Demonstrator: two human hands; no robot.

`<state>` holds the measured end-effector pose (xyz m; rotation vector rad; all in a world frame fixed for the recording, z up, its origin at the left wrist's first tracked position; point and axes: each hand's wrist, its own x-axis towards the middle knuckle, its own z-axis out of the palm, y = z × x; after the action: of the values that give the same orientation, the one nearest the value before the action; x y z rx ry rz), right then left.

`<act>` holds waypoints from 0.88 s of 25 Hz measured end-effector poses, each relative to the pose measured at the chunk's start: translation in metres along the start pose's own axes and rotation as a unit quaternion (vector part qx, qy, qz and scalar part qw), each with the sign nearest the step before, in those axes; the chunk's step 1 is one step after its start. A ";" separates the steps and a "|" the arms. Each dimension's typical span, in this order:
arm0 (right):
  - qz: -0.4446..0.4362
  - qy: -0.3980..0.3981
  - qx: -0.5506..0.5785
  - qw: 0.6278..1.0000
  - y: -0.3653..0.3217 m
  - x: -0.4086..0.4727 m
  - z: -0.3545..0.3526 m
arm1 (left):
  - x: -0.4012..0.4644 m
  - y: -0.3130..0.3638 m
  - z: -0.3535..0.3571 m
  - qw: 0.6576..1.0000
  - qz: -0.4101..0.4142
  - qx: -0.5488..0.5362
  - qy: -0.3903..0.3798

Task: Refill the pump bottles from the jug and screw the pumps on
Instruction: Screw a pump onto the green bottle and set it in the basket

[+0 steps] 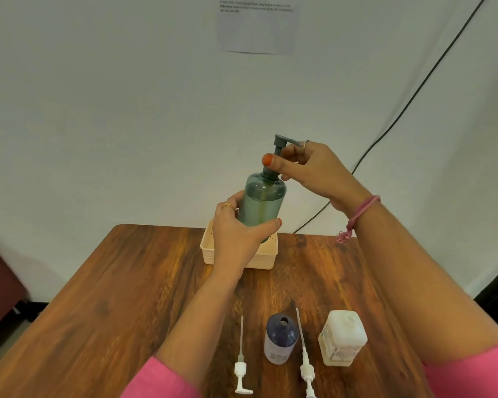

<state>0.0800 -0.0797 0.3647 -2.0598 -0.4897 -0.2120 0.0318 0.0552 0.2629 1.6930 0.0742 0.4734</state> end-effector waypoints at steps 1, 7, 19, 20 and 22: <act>0.004 -0.039 0.002 0.999 0.000 0.001 -0.006 | 0.001 0.000 0.000 1.000 0.001 0.000 0.000; -0.013 -0.094 0.052 0.994 0.019 0.002 -0.002 | 0.008 -0.003 -0.001 1.000 -0.008 0.000 0.005; 0.022 -0.029 0.120 0.992 0.024 0.004 0.025 | 0.014 -0.009 -0.002 1.000 -0.005 0.007 0.012; 0.025 -0.047 0.119 0.991 0.026 0.004 0.026 | 0.014 -0.009 -0.002 1.000 -0.004 0.008 0.011; 0.019 -0.092 0.141 0.986 0.029 0.003 0.025 | 0.015 -0.009 -0.002 1.000 -0.001 0.009 0.011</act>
<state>0.0934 -0.0702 0.3300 -1.8174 -0.5600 0.0695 0.0471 0.0631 0.2582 1.7049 0.0963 0.4925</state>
